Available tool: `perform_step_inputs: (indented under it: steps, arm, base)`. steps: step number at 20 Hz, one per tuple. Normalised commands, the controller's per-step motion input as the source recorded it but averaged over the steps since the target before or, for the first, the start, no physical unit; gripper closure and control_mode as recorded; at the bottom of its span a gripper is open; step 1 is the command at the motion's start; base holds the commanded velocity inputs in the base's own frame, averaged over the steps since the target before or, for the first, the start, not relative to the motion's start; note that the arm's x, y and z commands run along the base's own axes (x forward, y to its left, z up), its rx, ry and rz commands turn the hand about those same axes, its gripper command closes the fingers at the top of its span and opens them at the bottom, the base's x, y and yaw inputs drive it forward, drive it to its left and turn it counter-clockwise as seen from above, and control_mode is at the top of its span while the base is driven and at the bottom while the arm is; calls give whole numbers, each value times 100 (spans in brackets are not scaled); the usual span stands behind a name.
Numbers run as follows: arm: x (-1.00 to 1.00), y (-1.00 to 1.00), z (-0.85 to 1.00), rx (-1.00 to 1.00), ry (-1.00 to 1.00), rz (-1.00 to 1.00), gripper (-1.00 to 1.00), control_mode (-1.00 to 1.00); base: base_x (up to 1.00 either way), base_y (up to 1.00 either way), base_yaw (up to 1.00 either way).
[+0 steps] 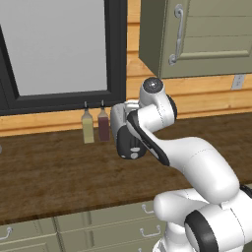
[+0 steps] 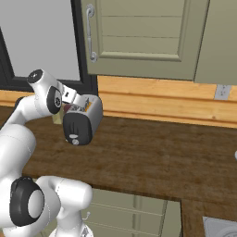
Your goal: Start the toaster. Once the lever pops up, take the bread to the plate on the dining counter.
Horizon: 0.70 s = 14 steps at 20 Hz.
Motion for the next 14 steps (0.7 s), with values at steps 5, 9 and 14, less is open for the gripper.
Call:
perform_step_inputs:
  steps: [5,9,14]
  arm:
    - [0,0,0,0,0,0,-100,-100]
    - [0,0,0,0,0,0,-100,-100]
    - [0,0,0,0,0,0,-100,-100]
  base:
    - [0,0,0]
    - [0,0,0]
    - [0,0,0]
